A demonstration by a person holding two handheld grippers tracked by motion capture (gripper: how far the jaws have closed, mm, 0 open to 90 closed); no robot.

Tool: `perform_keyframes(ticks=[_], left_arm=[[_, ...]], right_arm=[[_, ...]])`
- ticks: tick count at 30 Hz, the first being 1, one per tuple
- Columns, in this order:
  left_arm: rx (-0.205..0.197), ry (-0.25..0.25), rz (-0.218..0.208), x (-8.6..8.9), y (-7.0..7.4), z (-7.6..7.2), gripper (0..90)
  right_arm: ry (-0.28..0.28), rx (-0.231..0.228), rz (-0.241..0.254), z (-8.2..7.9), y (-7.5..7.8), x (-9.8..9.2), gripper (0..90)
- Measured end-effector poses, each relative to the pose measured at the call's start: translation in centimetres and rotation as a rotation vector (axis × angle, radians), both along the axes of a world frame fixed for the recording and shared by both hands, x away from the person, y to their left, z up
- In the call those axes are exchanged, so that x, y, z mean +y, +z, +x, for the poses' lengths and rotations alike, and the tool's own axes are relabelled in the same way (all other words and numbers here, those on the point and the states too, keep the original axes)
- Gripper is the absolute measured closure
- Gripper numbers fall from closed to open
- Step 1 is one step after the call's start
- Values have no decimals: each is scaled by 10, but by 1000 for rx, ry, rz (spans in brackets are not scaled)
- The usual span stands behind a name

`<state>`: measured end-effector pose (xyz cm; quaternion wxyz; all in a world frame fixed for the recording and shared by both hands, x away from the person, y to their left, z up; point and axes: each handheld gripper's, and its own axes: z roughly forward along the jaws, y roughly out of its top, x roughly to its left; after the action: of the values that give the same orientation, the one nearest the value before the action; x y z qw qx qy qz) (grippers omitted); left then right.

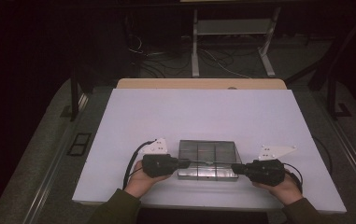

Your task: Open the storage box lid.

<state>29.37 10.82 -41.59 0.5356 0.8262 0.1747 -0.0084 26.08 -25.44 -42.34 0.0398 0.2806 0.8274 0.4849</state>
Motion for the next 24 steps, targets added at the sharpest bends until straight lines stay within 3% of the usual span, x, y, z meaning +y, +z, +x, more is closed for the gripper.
perform_keyframes(ticks=[11, 24], left_arm=[[-18, -8, -2, 0, 6, 4, 887], [-42, -7, -23, -1, 13, 12, 887]], right_arm=[[-65, 5, 8, -6, 2, -16, 587], [-109, 7, -20, -5, -3, -24, 479]])
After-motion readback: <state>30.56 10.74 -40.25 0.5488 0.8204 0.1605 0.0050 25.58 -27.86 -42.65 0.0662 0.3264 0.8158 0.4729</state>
